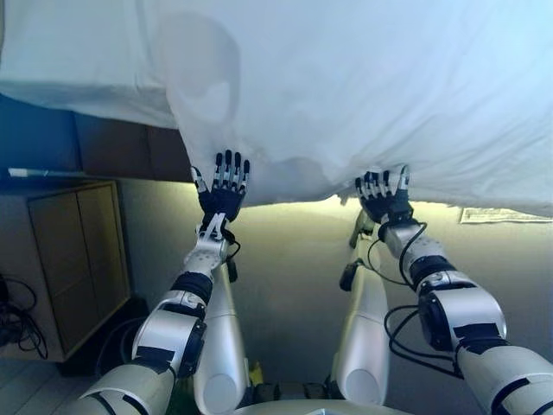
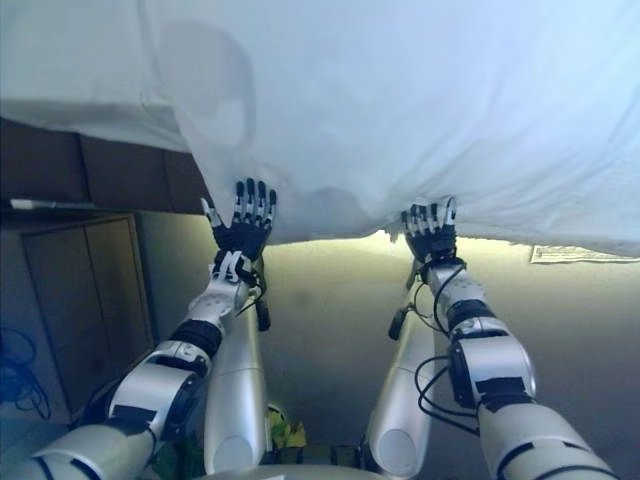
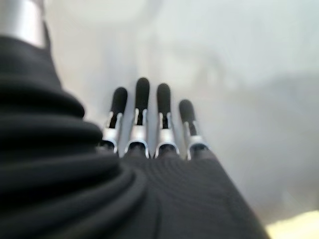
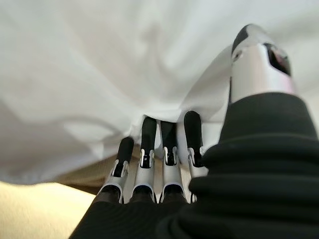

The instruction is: Make the bed neatly

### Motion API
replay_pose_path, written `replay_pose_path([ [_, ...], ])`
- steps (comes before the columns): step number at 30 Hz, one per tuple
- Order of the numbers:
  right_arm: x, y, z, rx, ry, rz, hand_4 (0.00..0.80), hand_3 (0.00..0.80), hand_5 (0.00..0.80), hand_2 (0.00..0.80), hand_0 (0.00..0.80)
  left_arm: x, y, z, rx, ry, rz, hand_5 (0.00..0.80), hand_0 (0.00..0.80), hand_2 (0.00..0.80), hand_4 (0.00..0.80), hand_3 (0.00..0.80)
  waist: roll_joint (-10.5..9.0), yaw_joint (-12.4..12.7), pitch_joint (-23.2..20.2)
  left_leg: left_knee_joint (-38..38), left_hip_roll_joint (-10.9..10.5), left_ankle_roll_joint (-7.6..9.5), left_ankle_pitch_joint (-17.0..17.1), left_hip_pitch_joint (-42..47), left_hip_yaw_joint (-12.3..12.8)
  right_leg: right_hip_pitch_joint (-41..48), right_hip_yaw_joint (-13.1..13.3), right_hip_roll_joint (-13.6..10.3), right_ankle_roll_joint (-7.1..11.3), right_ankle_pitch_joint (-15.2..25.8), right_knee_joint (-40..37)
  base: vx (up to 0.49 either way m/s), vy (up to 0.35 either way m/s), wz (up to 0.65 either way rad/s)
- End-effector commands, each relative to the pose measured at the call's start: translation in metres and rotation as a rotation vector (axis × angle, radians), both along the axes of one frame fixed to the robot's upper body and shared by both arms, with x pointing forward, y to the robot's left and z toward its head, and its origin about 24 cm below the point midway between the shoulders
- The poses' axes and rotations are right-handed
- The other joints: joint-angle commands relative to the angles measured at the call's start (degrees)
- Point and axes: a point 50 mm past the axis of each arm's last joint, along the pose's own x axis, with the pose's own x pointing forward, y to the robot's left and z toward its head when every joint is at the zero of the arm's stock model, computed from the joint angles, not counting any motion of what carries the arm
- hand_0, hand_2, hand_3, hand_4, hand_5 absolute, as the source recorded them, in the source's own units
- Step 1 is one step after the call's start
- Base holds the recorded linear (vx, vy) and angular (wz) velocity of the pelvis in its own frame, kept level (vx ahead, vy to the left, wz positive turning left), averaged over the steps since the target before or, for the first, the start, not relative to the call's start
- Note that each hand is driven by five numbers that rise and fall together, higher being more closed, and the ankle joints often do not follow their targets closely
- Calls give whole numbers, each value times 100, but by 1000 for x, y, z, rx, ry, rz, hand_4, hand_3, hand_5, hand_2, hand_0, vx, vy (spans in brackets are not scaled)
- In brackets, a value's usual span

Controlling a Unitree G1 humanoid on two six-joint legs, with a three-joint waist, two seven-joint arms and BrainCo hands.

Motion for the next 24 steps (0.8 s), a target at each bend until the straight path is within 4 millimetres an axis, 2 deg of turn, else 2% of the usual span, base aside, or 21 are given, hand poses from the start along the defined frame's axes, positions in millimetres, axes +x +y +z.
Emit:
replay_pose_path([
  [1,-2,-32,13,20,-27,-99,0,0,0,0,0,9,-1,13,21,-24,1,0,0,0,0,0,284,88,76,-255,-272,331,686,-432,-24,-473,176,62,-155,-388,1099,-23,28,11],
  [4,-5,-41,12,31,-10,-135,0,0,0,0,0,13,3,15,66,12,14,0,0,0,0,0,289,65,76,-43,-305,342,630,-742,-83,-813,269,103,-169,-425,1334,-19,15,1],
  [8,-10,-49,8,58,15,-169,0,0,0,0,0,20,14,16,134,162,53,0,0,0,0,0,269,5,76,117,-306,346,563,-987,-117,-1083,320,150,-154,-458,1472,-19,12,-5],
  [13,-21,-61,-5,74,89,-211,0,0,0,0,0,14,37,-5,184,316,110,0,0,0,0,0,296,-81,76,210,-274,339,519,-1022,-85,-1174,356,165,-123,-446,1514,9,35,-6],
  [18,-41,-81,-22,65,169,-261,0,0,0,0,0,-1,76,-26,191,482,233,0,0,0,0,0,376,-171,76,152,-222,301,535,-754,-36,-1024,434,184,-134,-453,1458,36,51,-3],
  [24,-80,-109,-51,40,291,-347,0,0,0,0,0,-31,121,-52,211,665,375,0,0,0,0,0,530,-278,76,-119,-148,252,570,-81,86,-535,487,86,-119,-409,1199,51,56,-6],
])
